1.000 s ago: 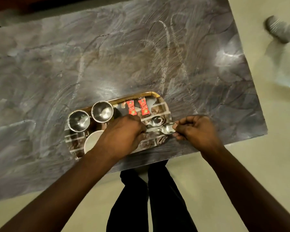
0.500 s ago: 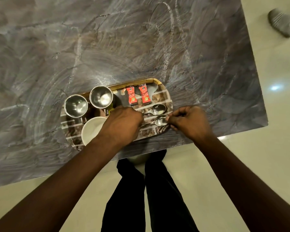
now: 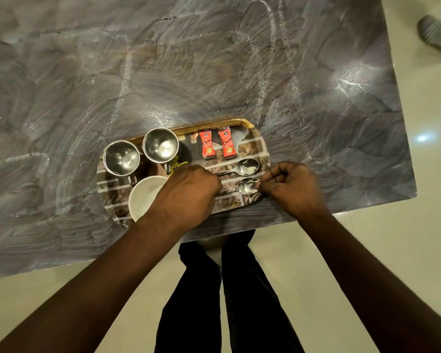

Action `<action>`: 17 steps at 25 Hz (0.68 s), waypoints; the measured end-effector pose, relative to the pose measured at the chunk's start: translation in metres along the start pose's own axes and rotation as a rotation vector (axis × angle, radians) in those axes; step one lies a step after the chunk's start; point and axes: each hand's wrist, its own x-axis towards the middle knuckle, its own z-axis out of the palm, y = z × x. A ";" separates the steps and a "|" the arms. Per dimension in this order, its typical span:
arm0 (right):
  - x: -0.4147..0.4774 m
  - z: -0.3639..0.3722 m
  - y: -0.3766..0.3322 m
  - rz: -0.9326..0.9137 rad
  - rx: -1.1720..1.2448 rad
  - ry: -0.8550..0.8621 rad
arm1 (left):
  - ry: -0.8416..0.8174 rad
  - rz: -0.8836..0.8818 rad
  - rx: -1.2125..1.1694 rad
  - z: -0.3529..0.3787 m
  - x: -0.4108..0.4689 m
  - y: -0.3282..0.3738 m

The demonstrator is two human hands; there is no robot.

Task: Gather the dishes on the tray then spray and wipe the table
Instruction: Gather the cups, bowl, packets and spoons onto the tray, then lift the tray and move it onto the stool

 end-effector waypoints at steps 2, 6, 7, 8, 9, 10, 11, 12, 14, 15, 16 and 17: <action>0.000 -0.004 -0.001 -0.003 0.017 0.010 | 0.108 -0.035 -0.165 -0.014 -0.016 -0.007; 0.006 -0.013 -0.008 -0.049 0.107 0.100 | 0.680 -0.411 -0.606 -0.040 -0.072 -0.051; 0.009 -0.014 -0.011 -0.065 0.123 0.117 | 0.778 -0.540 -0.669 -0.038 -0.086 -0.070; 0.012 -0.012 -0.014 -0.075 0.137 0.122 | 0.832 -0.675 -0.728 -0.029 -0.099 -0.092; 0.016 -0.010 -0.017 -0.080 0.149 0.118 | 0.840 -0.814 -0.796 -0.019 -0.109 -0.114; 0.020 -0.008 -0.018 -0.077 0.163 0.109 | 0.790 -0.942 -0.876 -0.008 -0.116 -0.133; 0.024 -0.006 -0.021 -0.067 0.177 0.101 | 0.697 -1.032 -0.986 0.004 -0.121 -0.147; 0.028 -0.003 -0.023 -0.058 0.184 0.100 | 0.607 -1.074 -1.129 0.015 -0.126 -0.154; 0.035 0.002 -0.025 -0.033 0.191 0.092 | 0.471 -1.060 -1.363 0.032 -0.130 -0.154; 0.037 0.004 -0.027 -0.019 0.202 0.072 | 0.425 -1.039 -1.393 0.037 -0.129 -0.151; 0.038 0.006 -0.029 -0.008 0.212 0.052 | 0.402 -1.021 -1.393 0.040 -0.127 -0.145; 0.038 0.008 -0.031 0.000 0.220 0.044 | 0.411 -1.012 -1.392 0.041 -0.123 -0.138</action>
